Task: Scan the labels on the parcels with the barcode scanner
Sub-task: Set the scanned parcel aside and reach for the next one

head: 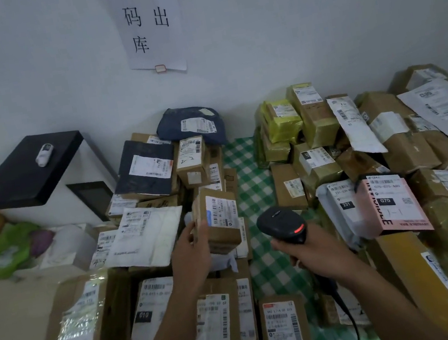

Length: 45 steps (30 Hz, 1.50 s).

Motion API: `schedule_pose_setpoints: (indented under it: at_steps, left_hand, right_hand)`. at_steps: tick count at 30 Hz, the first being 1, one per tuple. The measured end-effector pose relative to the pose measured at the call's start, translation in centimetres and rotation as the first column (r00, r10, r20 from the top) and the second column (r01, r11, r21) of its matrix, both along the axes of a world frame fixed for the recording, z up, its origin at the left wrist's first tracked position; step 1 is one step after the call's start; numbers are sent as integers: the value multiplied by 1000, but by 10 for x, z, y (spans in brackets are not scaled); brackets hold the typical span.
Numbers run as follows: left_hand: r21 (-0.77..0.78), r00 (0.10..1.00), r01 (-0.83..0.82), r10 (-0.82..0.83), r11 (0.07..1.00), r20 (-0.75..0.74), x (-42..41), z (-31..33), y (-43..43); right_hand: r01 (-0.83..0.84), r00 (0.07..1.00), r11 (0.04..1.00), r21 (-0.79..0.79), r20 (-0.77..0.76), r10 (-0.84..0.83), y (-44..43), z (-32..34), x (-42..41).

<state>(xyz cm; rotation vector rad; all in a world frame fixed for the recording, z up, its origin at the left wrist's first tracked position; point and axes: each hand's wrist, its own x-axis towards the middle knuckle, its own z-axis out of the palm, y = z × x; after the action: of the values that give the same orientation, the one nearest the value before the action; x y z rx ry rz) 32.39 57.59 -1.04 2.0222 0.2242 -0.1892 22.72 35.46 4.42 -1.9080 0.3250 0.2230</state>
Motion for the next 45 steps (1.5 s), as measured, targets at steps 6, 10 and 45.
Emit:
schedule_pose_setpoints:
  at_steps: [6, 10, 45]
  left_hand:
    - [364, 999, -33, 34, 931, 3, 4, -15, 20]
    - [581, 982, -71, -47, 811, 185, -2, -18, 13]
    - [-5, 846, 504, -494, 864, -202, 111, -121, -246]
  right_hand:
    - [-53, 999, 998, 42, 1, 53, 13, -5, 16]
    - [-30, 1000, 999, 43, -7, 30, 15, -10, 18]
    - [457, 873, 888, 57, -218, -436, -116, -77, 51]
